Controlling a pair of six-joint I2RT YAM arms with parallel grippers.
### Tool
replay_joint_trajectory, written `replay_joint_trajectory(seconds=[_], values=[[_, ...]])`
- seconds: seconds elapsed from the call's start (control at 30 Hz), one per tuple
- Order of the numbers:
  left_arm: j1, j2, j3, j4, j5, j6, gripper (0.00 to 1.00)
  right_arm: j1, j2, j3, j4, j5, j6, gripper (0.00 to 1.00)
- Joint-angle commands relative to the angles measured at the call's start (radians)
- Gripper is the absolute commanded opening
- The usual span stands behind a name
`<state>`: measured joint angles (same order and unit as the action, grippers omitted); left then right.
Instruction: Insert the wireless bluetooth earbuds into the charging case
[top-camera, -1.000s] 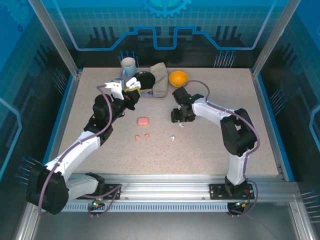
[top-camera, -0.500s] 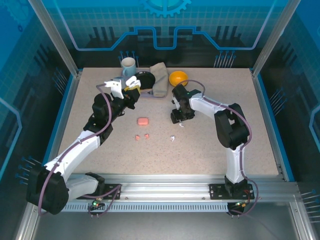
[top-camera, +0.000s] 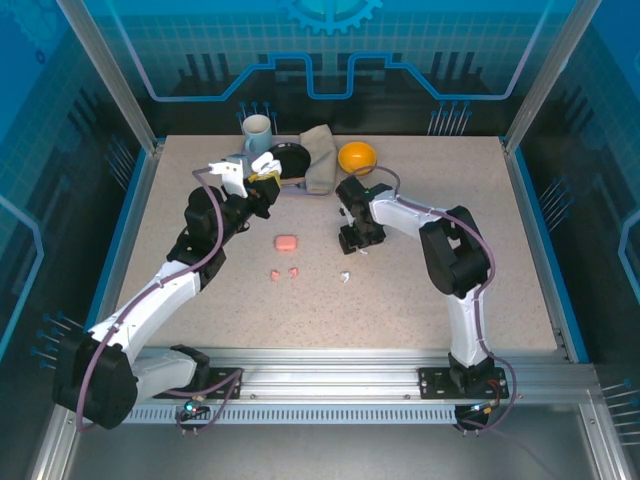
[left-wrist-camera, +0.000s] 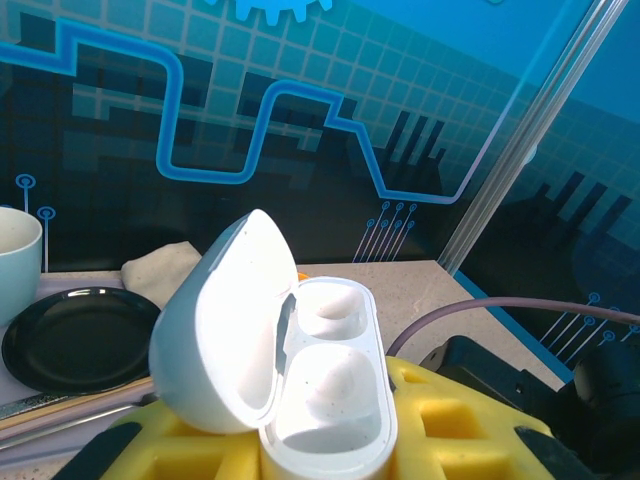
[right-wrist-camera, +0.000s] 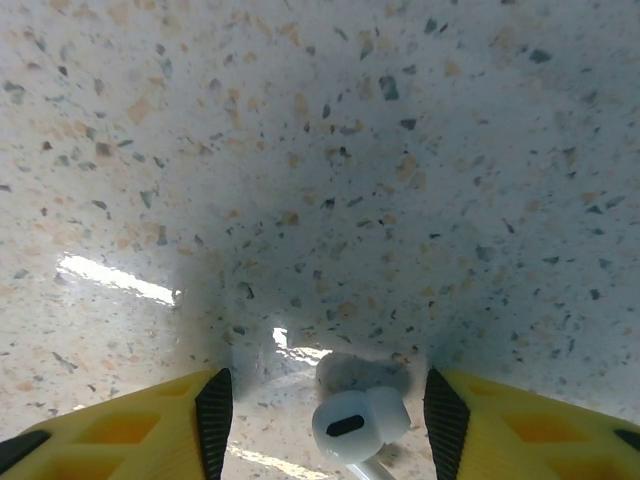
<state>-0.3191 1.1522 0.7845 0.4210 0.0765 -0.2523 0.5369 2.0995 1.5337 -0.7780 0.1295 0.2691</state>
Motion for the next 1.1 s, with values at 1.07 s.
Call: replay_joint_trajectory(seconds=[1.07], values=[[-0.007, 0.006, 0.029, 0.033, 0.010, 0.014, 0.00, -0.011, 0.005, -0.013, -0.034, 0.041, 0.013, 0.46]])
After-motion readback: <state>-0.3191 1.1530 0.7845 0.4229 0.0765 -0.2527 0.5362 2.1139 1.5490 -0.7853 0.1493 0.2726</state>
